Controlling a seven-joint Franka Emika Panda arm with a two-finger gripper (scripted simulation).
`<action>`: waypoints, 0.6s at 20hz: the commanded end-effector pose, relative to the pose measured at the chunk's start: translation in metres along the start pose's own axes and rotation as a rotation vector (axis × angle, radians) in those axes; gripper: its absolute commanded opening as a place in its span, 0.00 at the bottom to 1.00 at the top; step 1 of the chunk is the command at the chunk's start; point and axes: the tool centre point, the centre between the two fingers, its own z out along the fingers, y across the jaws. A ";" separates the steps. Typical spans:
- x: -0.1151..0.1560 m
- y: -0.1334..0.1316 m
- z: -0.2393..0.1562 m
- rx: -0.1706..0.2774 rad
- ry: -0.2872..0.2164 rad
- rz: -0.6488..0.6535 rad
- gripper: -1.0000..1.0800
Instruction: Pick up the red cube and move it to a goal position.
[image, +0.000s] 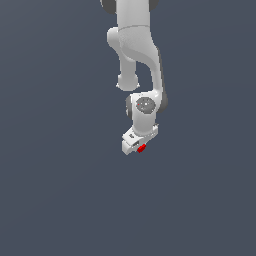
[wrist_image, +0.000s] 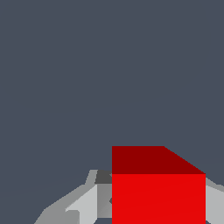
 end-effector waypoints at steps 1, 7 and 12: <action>0.000 0.000 0.000 0.000 0.001 -0.002 0.00; 0.000 0.000 0.000 0.000 0.001 -0.002 0.00; 0.000 0.003 -0.002 -0.001 0.001 -0.002 0.00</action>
